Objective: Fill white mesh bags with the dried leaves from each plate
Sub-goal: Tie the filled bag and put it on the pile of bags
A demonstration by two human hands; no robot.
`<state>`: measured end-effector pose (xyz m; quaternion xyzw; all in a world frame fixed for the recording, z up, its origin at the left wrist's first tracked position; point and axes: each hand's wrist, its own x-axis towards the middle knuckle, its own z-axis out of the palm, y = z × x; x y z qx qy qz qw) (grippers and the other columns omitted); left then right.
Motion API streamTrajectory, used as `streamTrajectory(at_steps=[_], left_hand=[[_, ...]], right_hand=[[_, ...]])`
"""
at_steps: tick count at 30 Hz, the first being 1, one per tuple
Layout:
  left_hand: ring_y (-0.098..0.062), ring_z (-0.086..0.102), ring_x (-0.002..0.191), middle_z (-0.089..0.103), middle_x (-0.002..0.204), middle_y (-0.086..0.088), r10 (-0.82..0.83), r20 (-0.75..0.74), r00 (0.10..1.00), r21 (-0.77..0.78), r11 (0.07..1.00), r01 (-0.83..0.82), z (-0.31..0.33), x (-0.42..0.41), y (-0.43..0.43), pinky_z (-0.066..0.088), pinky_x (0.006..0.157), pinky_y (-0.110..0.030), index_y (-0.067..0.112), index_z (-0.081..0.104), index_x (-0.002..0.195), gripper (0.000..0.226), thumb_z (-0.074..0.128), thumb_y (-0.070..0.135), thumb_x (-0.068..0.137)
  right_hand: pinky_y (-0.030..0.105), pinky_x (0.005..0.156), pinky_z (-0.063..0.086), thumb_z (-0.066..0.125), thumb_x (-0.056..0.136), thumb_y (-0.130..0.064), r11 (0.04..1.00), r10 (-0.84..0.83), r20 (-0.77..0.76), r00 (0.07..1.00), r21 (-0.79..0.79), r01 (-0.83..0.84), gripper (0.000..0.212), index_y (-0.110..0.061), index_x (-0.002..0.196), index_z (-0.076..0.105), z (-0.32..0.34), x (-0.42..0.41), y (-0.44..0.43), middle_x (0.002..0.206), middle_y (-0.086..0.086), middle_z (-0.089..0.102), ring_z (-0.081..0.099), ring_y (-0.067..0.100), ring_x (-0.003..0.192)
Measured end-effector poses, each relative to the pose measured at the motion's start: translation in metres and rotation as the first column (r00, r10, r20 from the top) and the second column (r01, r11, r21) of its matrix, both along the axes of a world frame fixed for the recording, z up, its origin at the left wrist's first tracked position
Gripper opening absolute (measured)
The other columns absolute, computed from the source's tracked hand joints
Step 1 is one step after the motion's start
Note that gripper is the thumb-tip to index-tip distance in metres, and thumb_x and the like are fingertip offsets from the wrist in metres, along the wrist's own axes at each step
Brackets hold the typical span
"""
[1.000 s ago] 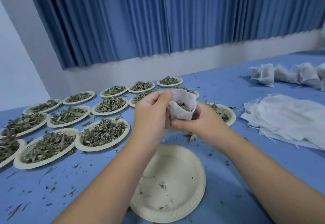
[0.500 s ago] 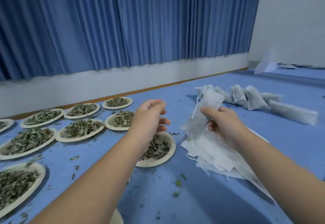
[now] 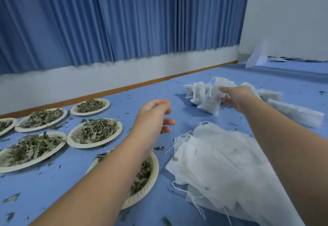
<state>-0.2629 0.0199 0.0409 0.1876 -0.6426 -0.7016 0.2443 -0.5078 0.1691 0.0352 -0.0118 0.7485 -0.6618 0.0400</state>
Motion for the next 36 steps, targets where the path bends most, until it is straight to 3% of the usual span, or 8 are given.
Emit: streamTrajectory(at_steps=[6, 10, 14, 20, 25, 28, 32, 36], left_hand=[[-0.013, 0.062, 0.054, 0.063, 0.097, -0.004, 0.014, -0.016, 1.0, -0.007, 1.0, -0.014, 0.002, 0.023, -0.011, 0.046, 0.048, -0.023, 0.022, 0.066, 0.098, 0.011, 0.056, 0.021, 0.097], [-0.012, 0.058, 0.052, 0.063, 0.09, -0.001, 0.034, 0.001, 0.999, -0.041, 0.999, -0.034, 0.003, 0.062, -0.012, 0.043, 0.048, -0.024, 0.023, 0.069, 0.097, 0.016, 0.054, 0.018, 0.097], [-0.013, 0.056, 0.05, 0.063, 0.083, -0.002, 0.03, 0.008, 1.0, -0.054, 0.998, -0.03, 0.002, 0.115, -0.009, 0.041, 0.046, -0.023, 0.019, 0.07, 0.095, 0.018, 0.053, 0.013, 0.096], [-0.012, 0.053, 0.05, 0.063, 0.077, -0.001, 0.072, 0.119, 0.99, -0.099, 0.993, -0.06, -0.009, 0.215, -0.012, 0.036, 0.045, -0.022, 0.017, 0.07, 0.096, 0.018, 0.053, 0.011, 0.096], [-0.003, 0.051, 0.06, 0.061, 0.087, 0.009, 0.346, 0.277, 0.897, -0.68, 0.729, -0.071, -0.031, 0.303, -0.032, 0.036, 0.05, -0.013, 0.033, 0.065, 0.093, 0.015, 0.053, 0.024, 0.096], [0.0, 0.05, 0.079, 0.053, 0.106, 0.009, 0.482, 0.389, 0.785, -0.83, 0.552, 0.072, -0.043, 0.348, -0.048, 0.038, 0.069, -0.023, 0.03, 0.058, 0.114, 0.02, 0.052, 0.036, 0.096], [-0.011, 0.056, 0.09, 0.048, 0.123, 0.002, 0.5, 0.688, 0.526, -0.692, 0.67, 0.269, -0.054, 0.385, -0.057, 0.043, 0.07, -0.029, 0.029, 0.04, 0.133, 0.044, 0.048, 0.046, 0.094], [-0.017, 0.061, 0.05, 0.066, 0.084, -0.005, 0.344, 0.665, 0.663, -0.521, 0.85, 0.082, -0.058, 0.386, -0.057, 0.046, 0.049, -0.026, 0.028, 0.046, 0.124, 0.034, 0.054, 0.021, 0.091]], right_hand=[[0.031, 0.077, 0.057, 0.064, 0.088, -0.011, 0.997, 0.011, 0.044, 0.999, -0.083, -0.007, 0.037, -0.009, 0.122, 0.051, -0.012, 0.018, -0.002, 0.103, 0.011, 0.061, 0.068, 0.023, 0.083], [0.03, 0.078, 0.057, 0.055, 0.089, 0.0, 0.978, 0.136, -0.034, 0.99, -0.157, -0.139, 0.009, -0.009, 0.087, 0.054, -0.004, 0.084, -0.014, 0.093, 0.011, 0.059, 0.063, 0.019, 0.076], [0.029, 0.074, 0.056, 0.056, 0.089, 0.0, 0.913, 0.316, -0.045, 0.948, -0.257, -0.317, 0.012, 0.0, 0.102, 0.055, 0.005, 0.176, -0.028, 0.081, 0.012, 0.061, 0.066, 0.021, 0.073], [0.027, 0.064, 0.055, 0.058, 0.09, -0.003, 0.744, 0.65, 0.025, 0.759, -0.219, -0.631, 0.005, -0.004, 0.089, 0.062, -0.016, 0.314, -0.043, 0.082, 0.013, 0.064, 0.064, 0.02, 0.067], [0.025, 0.049, 0.046, 0.059, 0.091, -0.014, 0.578, 0.795, 0.068, 0.602, 0.216, -0.787, 0.011, -0.005, 0.091, 0.065, -0.042, 0.391, -0.049, 0.074, 0.008, 0.069, 0.06, 0.018, 0.056], [0.016, 0.049, 0.04, 0.061, 0.088, -0.029, 0.464, 0.816, 0.033, 0.577, 0.558, -0.688, 0.013, -0.019, 0.084, 0.067, -0.053, 0.415, -0.054, 0.064, -0.008, 0.064, 0.056, 0.007, 0.053], [0.018, 0.052, 0.038, 0.061, 0.084, -0.04, 0.406, 0.83, -0.033, 0.557, 0.722, -0.561, 0.018, -0.025, 0.075, 0.067, -0.055, 0.428, -0.057, 0.059, -0.014, 0.058, 0.052, 0.0, 0.054], [0.02, 0.054, 0.042, 0.063, 0.084, -0.035, 0.379, 0.843, 0.036, 0.536, 0.668, -0.641, 0.017, -0.021, 0.076, 0.067, -0.052, 0.429, -0.053, 0.049, -0.016, 0.058, 0.052, 0.0, 0.046]])
